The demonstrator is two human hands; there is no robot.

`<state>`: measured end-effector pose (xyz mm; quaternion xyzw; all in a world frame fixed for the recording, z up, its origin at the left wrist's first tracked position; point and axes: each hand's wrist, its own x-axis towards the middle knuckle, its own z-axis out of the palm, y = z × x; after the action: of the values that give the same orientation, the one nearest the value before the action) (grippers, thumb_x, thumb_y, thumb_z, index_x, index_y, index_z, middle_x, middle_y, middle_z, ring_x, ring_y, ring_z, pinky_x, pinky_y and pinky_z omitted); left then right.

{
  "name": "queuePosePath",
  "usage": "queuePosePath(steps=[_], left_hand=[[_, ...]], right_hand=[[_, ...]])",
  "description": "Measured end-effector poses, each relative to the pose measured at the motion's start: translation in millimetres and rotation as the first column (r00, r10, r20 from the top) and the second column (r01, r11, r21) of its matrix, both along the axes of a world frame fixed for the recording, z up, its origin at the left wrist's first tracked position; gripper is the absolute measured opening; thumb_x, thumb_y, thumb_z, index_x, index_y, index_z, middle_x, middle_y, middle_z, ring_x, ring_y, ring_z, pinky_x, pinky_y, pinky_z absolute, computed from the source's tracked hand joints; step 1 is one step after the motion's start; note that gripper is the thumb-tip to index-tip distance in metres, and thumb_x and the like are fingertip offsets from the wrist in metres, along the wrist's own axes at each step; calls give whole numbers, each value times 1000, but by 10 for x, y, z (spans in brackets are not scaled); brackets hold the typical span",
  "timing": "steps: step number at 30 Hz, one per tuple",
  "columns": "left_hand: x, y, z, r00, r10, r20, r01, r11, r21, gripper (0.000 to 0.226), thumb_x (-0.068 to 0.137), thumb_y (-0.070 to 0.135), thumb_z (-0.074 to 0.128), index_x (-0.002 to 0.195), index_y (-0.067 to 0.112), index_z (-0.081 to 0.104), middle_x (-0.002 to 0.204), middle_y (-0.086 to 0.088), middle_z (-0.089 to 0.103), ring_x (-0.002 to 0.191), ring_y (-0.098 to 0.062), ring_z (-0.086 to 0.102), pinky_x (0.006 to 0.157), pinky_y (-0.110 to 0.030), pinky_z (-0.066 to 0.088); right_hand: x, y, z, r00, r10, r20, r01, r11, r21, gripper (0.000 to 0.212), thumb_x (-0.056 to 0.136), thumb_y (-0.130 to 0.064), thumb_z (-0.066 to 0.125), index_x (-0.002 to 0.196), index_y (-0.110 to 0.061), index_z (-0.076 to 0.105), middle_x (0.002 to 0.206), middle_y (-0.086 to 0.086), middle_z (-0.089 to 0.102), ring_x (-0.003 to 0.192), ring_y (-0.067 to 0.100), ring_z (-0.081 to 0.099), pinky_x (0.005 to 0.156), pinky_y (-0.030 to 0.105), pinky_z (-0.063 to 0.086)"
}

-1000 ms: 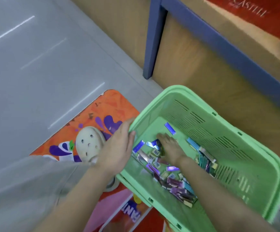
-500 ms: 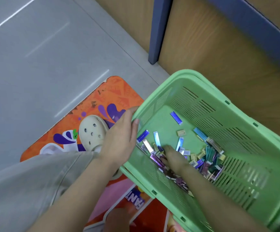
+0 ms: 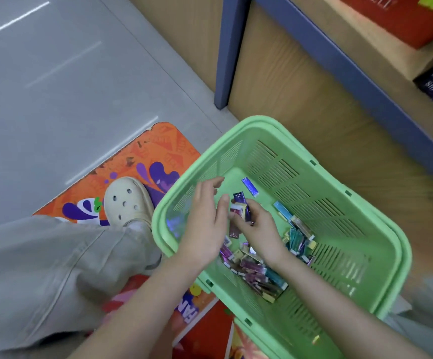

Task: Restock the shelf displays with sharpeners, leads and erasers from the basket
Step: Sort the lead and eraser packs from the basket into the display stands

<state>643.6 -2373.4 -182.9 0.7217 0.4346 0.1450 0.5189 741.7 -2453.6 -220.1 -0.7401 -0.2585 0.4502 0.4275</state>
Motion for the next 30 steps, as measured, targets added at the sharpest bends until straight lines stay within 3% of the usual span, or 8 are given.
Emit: queuePosePath(steps=[3,5,9,13,16,21,25,30], left_hand=[[168,-62,50,976,217,-16,-189,811,-554,22,103,30,32,118,20,44,93,6,52,77,-6,55,69,-15,46],[213,-60,54,967,252,-37,-211,709,-673,26,102,37,30,106,18,47,86,0,56,71,-13,53,67,-22,44],[191,-69,38,946,320,-46,-248,629,-737,18,98,29,49,99,11,45,78,-6,53,67,-16,56,58,-27,54],[204,-81,50,941,324,-97,-293,638,-713,12,98,18,49,105,10,45,85,-7,57,59,-10,56,55,-23,54],[224,-51,53,951,295,-91,-275,674,-685,18,99,18,47,114,9,42,91,-5,60,62,-14,54,55,-22,51],[221,-58,27,972,220,-86,-221,723,-655,16,98,18,48,111,9,43,91,-5,59,61,-16,53,67,-33,52],[195,-82,-33,978,181,-100,-202,737,-645,18,98,18,50,113,8,44,92,-6,60,62,-16,53,65,-33,51],[174,-81,-130,978,166,-128,-209,711,-671,18,98,19,50,112,8,48,92,-4,61,64,-15,56,61,-27,53]], right_hand=[[-19,26,149,999,-17,-35,17,1000,13,8,94,-19,58,100,-20,53,59,-25,54,55,-5,48,63,12,39],[-42,26,219,996,26,-80,-24,999,28,17,98,-20,49,114,-28,52,90,-26,60,84,-10,59,83,18,46],[-14,-50,345,964,224,145,-218,974,-61,29,101,-18,41,124,-21,59,91,-7,64,81,7,63,82,34,51],[118,-187,277,876,259,406,-263,964,-47,23,98,-22,50,115,-21,66,103,-6,60,93,9,56,80,23,44],[340,-289,-40,904,159,396,-137,987,-85,17,98,-20,50,103,-14,65,100,-4,62,87,9,58,79,18,46],[435,-747,-702,929,368,28,-315,830,-461,41,95,-22,57,133,-9,49,133,7,53,115,15,52,102,26,38],[425,-975,-970,916,370,155,-230,801,-553,75,88,-27,65,148,-8,24,151,7,28,138,21,29,113,30,21],[485,-952,-1127,810,533,243,-272,710,-649,81,83,-41,69,146,-9,27,144,7,37,135,22,31,109,30,22]])
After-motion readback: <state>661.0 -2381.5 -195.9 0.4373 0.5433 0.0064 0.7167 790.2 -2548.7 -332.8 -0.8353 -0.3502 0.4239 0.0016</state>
